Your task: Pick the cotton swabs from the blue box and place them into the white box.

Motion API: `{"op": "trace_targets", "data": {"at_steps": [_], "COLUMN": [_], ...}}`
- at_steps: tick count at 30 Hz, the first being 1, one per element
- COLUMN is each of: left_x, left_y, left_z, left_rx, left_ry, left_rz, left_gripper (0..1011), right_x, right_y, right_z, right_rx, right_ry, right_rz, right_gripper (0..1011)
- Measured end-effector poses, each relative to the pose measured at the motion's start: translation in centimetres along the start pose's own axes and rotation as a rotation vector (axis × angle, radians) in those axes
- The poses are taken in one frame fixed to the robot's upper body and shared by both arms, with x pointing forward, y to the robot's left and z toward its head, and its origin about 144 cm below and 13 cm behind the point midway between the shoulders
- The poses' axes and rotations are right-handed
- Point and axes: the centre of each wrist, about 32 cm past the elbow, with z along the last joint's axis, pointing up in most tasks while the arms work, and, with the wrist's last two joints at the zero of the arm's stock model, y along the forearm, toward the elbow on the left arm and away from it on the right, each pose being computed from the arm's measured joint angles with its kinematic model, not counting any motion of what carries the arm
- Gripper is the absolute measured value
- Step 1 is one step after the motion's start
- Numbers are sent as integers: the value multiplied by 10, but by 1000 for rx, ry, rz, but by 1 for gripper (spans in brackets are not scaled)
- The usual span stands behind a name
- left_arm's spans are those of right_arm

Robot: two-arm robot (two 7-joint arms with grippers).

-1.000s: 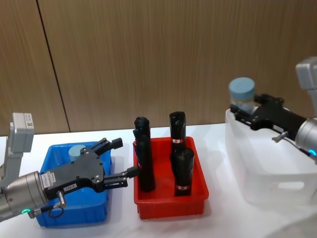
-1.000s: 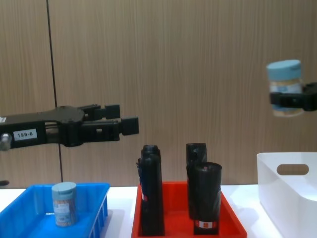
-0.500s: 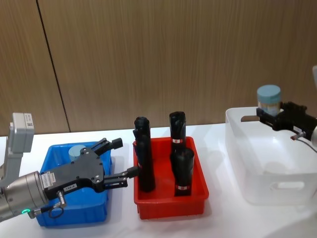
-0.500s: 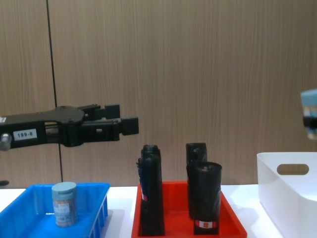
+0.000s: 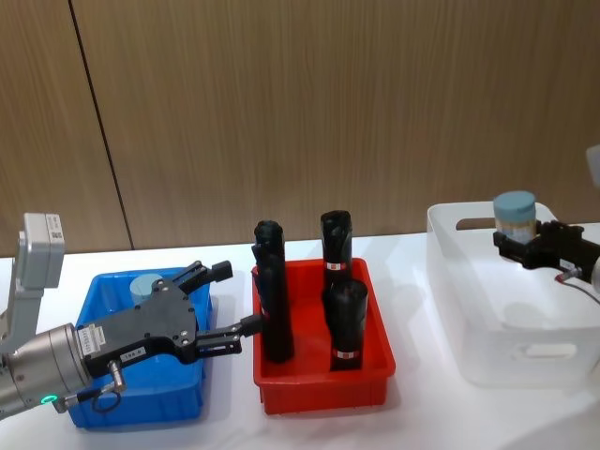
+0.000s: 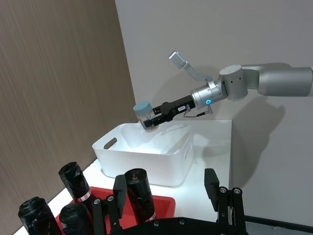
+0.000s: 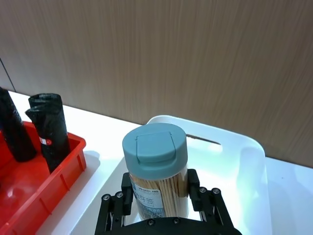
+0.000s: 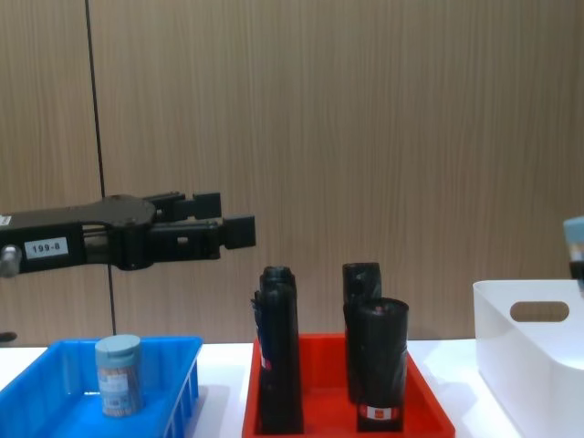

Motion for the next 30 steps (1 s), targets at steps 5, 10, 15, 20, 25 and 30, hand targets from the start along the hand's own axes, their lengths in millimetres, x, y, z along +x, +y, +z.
{"op": "trace_targets", "data": {"at_steps": [5, 10, 15, 20, 25, 30], "left_x": [0, 0, 0, 0, -1, -4], "left_y": [0, 0, 0, 0, -1, -5], "left_z": [0, 0, 0, 0, 0, -1], "left_rx": [0, 0, 0, 0, 2, 8], "left_ry": [0, 0, 0, 0, 0, -4], "left_rz": [0, 0, 0, 0, 7, 30], "left_gripper": [1004, 1004, 1004, 1004, 1004, 1004], "right_x": [2, 3, 3, 2, 0, -7], "right_y": [2, 2, 1, -1, -1, -2], "right_z": [-4, -6, -6, -6, -7, -10], "right_rx": [-17, -22, -17, -13, -10, 2], "right_ry": [4, 5, 0, -4, -6, -13], "right_rz": [4, 9, 10, 13, 15, 14], "right_gripper": [780, 929, 1001, 1001, 1001, 1002]}}
